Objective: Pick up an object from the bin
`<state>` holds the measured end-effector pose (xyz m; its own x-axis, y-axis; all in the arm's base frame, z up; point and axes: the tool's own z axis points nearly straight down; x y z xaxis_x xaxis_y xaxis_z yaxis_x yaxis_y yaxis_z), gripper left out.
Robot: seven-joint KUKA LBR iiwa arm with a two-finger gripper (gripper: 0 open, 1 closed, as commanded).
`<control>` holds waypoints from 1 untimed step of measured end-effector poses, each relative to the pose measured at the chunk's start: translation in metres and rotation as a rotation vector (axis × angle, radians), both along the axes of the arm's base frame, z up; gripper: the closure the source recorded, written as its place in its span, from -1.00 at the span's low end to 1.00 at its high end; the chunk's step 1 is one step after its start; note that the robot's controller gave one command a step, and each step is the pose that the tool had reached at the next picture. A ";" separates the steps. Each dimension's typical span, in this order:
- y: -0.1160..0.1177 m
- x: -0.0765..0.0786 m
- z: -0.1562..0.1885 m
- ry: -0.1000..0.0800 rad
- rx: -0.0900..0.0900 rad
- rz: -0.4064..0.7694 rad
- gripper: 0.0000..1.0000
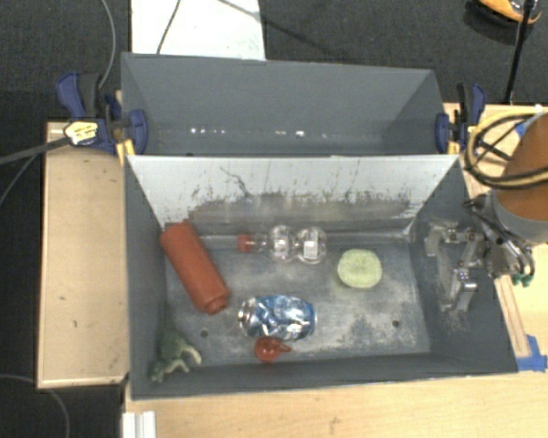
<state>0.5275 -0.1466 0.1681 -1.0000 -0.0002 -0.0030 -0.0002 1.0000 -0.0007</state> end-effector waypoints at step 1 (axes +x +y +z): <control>0.009 0.015 -0.043 -0.006 -0.001 -0.034 -1.00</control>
Offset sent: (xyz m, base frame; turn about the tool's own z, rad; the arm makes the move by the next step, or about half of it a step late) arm 0.0158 0.0016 -0.0981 0.2516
